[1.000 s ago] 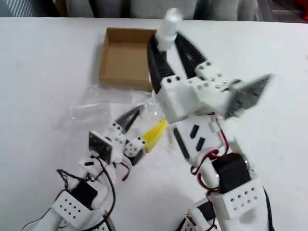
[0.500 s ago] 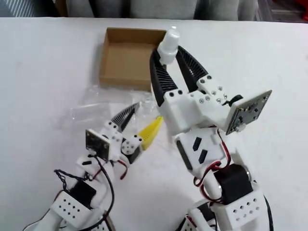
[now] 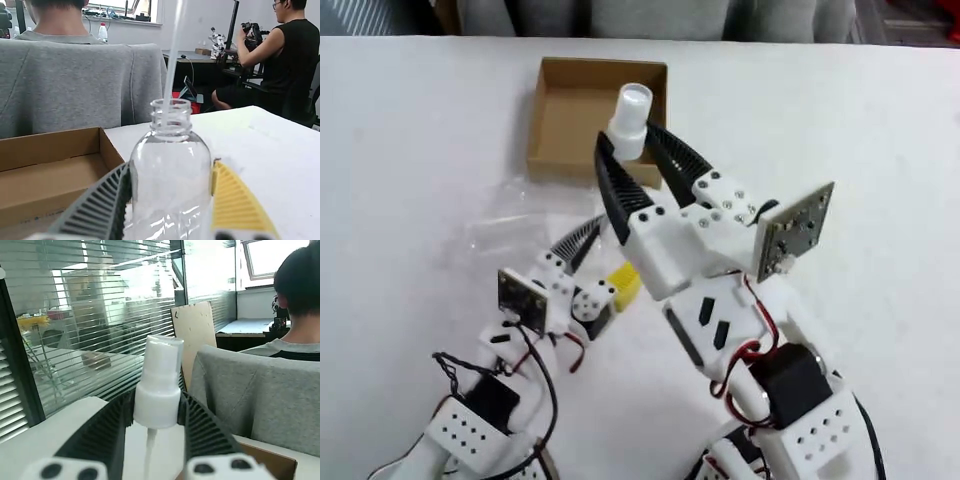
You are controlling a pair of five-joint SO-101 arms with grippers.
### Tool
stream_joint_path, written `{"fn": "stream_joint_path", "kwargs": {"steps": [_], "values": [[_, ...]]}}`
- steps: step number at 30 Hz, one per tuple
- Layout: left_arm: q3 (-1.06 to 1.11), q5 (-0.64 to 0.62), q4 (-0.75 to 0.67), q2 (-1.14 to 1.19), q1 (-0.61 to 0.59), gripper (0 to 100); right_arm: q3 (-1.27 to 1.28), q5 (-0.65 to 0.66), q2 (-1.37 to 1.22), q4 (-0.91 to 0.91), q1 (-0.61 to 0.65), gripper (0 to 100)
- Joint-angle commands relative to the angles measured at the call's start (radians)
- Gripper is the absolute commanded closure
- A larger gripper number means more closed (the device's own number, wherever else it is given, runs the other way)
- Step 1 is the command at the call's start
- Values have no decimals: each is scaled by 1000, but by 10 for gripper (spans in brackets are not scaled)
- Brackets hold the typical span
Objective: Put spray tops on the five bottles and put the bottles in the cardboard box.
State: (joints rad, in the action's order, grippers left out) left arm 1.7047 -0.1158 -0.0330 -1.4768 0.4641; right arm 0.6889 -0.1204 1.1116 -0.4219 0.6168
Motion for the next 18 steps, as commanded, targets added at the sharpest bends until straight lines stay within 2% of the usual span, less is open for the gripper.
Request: {"fn": "stream_joint_path", "kwargs": {"steps": [1, 7, 18], "values": [[-5, -9, 2, -21, -7, 943, -12, -9, 4, 22, -18, 983], [-5, -9, 2, -22, -13, 943, 38, -3, 2, -45, -19, 983], [-5, -9, 2, -22, -13, 943, 166, -2, 2, -53, -15, 978]]}}
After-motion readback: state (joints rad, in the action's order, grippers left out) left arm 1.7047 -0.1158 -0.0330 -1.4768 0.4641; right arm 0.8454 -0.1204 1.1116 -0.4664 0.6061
